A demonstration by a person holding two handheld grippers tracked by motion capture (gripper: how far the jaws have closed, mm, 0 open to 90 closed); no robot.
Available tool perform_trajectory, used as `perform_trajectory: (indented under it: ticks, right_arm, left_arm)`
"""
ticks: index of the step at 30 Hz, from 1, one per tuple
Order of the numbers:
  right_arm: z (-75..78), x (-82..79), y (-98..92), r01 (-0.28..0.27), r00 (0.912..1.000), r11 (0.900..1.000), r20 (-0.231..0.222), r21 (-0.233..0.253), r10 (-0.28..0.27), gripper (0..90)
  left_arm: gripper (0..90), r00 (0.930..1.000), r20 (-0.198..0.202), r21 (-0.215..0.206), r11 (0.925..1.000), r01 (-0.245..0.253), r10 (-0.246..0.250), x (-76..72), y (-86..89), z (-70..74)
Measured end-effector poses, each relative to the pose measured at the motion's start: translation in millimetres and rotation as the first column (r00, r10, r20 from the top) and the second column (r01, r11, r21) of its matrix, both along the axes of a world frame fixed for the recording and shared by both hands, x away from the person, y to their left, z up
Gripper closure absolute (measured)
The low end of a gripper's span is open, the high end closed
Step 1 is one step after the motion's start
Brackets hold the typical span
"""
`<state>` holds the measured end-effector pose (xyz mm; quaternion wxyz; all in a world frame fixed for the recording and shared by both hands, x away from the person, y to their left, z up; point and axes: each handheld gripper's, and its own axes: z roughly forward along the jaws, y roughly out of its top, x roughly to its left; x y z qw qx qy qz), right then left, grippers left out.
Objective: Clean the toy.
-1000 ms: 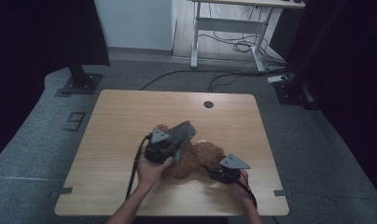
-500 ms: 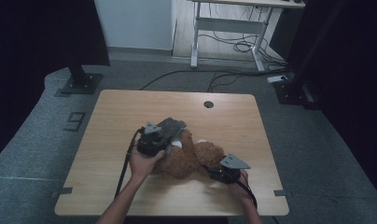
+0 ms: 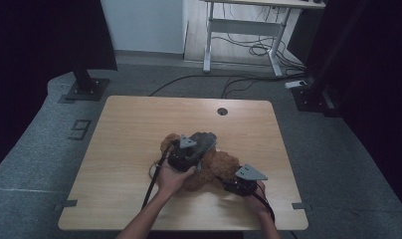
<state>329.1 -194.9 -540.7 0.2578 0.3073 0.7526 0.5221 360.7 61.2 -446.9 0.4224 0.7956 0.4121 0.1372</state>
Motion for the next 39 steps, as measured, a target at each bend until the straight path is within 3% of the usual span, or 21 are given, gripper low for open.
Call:
perform_trajectory:
  ticks: [2,3,5,6,7,8,10,15,20,26,31,34,35,36,37,39]
  right_arm:
    - [0.5,0.0,1.3,0.002,1.0000,1.000,0.001,0.003,-0.002,37.1]
    - [0.5,0.0,1.3,0.002,1.0000,1.000,0.001,0.003,-0.002,37.1]
    - [0.6,0.2,1.4,0.003,1.0000,1.000,-0.001,0.003,-0.003,37.1]
    - [0.6,0.2,1.4,0.003,1.0000,1.000,-0.001,0.003,-0.003,37.1]
    - [0.6,0.3,1.5,0.003,1.0000,1.000,0.001,0.002,-0.003,37.1]
    - [0.6,0.3,1.5,0.003,1.0000,1.000,0.001,0.002,-0.003,37.1]
    - [0.6,0.4,1.6,0.003,1.0000,1.000,0.001,0.004,-0.003,37.1]
    - [0.5,0.9,1.5,0.004,1.0000,1.000,-0.001,0.007,-0.004,37.1]
    - [0.3,1.0,1.5,0.007,1.0000,1.000,0.000,0.008,-0.007,37.1]
    - [-0.3,1.1,1.5,0.011,0.9999,1.000,0.005,0.006,-0.011,37.1]
    - [-0.5,1.6,0.9,0.007,1.0000,1.000,0.007,0.008,-0.007,37.1]
    - [-0.7,1.8,0.8,0.007,0.9999,1.000,0.009,0.008,-0.007,37.0]
    - [-0.9,2.0,0.5,0.005,0.9999,1.000,0.013,0.007,-0.005,36.8]
    - [-0.9,2.0,0.5,0.005,0.9999,1.000,0.013,0.007,-0.005,36.8]
    - [-1.1,2.4,0.1,0.003,0.9999,1.000,0.015,0.006,-0.003,36.4]
    - [-1.6,2.7,-0.4,0.005,0.9999,1.000,0.015,0.002,-0.005,35.4]
  left_arm:
    - [76.5,0.9995,0.007,-0.020,0.9993,-0.031,0.031,-0.8,16.7,-1.6]
    - [76.6,0.9995,0.007,-0.020,0.9993,-0.031,0.031,-0.8,16.7,-1.6]
    - [76.6,0.9970,0.004,-0.042,0.9961,-0.077,0.077,-1.8,41.3,-3.2]
    - [76.6,0.9970,0.004,-0.042,0.9961,-0.077,0.077,-1.8,41.3,-3.2]
    - [76.6,0.9944,0.001,-0.043,0.9935,-0.105,0.105,-2.3,56.2,-6.9]
    - [76.6,0.9944,0.001,-0.043,0.9935,-0.105,0.105,-2.3,56.2,-6.9]
    - [76.6,0.9891,-0.009,-0.051,0.9878,-0.147,0.147,-4.1,75.0,-15.6]
    - [76.6,0.9828,-0.020,-0.042,0.9820,-0.184,0.184,-8.5,96.8,-26.4]
    - [76.6,0.9803,-0.032,-0.042,0.9797,-0.196,0.195,-9.7,106.2,-23.5]
    - [76.4,0.9855,0.063,-0.010,0.9875,-0.157,0.158,-9.5,75.1,16.2]
    - [76.3,0.9914,0.091,-0.006,0.9956,-0.093,0.093,-0.7,34.5,35.5]
    - [76.3,0.9945,0.073,0.003,0.9972,-0.075,0.075,5.7,18.9,34.2]
    - [76.4,0.9976,0.022,0.034,0.9972,-0.067,0.066,13.0,3.9,23.9]
    - [76.3,0.9976,0.022,0.034,0.9972,-0.067,0.066,13.0,3.9,23.9]
    - [76.4,0.9985,-0.022,0.056,0.9973,-0.049,0.050,16.3,-6.5,9.6]
    - [76.4,0.9986,-0.030,0.048,0.9980,-0.042,0.044,14.6,-9.5,-1.2]
